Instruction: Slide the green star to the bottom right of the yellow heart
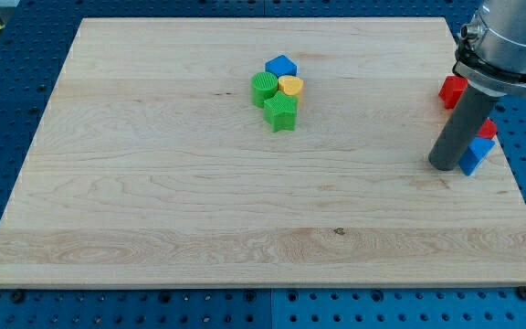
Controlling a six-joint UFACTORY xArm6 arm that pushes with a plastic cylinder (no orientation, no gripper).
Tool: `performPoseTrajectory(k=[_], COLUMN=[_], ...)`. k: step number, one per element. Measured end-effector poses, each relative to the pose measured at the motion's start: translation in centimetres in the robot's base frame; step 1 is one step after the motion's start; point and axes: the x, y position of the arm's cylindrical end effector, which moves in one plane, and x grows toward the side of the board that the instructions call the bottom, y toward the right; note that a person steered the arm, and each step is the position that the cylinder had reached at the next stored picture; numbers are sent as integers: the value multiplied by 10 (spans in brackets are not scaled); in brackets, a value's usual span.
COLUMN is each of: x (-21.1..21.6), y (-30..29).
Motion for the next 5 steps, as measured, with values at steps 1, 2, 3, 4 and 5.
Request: performPoseTrajectory(k=[1,2,3,4,5], x=[0,0,0,-3,-5], y=[-36,-73,-116,-161,-176])
